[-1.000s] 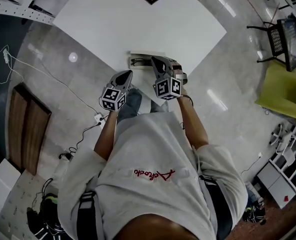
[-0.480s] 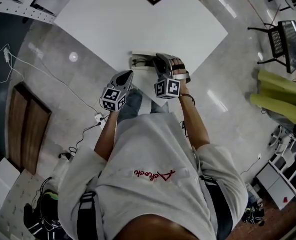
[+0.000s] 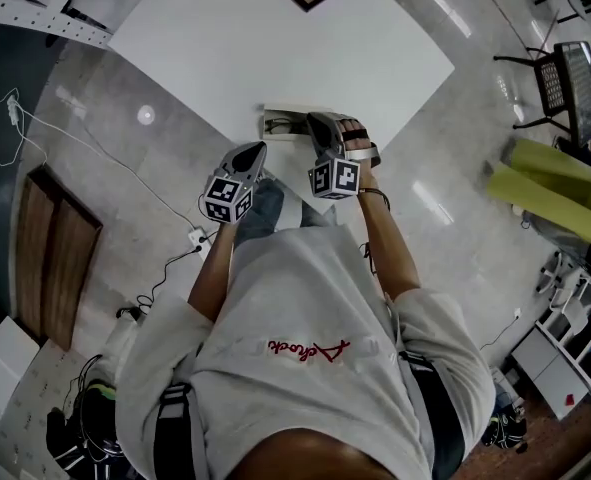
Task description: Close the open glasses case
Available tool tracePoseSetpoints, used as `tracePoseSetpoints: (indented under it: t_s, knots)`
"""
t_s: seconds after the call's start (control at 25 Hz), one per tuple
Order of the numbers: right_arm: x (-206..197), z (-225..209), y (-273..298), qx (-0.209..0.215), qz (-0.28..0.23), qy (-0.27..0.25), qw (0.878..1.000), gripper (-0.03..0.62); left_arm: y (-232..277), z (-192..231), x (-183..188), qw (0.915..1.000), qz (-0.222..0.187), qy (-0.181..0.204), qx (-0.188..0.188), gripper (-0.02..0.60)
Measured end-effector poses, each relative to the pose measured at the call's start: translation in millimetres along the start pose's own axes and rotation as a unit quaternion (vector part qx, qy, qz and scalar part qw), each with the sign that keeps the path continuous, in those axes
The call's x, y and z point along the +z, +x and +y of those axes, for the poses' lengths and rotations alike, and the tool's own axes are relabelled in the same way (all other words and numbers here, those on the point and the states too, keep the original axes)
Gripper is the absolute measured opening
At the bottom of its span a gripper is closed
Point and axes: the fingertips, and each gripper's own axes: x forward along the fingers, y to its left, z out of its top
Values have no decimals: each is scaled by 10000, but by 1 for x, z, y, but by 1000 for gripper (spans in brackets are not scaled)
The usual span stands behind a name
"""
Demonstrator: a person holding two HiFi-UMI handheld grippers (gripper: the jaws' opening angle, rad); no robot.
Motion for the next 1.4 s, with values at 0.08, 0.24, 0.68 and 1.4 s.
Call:
tracePoseSetpoints:
  t_s: [0.08,0.24,0.68,1.4]
  knots:
    - [1,3,-2,16,-5,25,10000,17,1,0,0,10000,-1,5,-8,25]
    - [3,10,-5,30,-20,45,10000,17,2,1,2,10000,-22,10,-32,26]
    - [-3,62,-18,418,82,130,9990,17,4,-1,6,10000,-59,39,-69,25]
    - [-4,58,-19,354,37,552,9978,5,9,-4,16,9997,-127,139,-128,25]
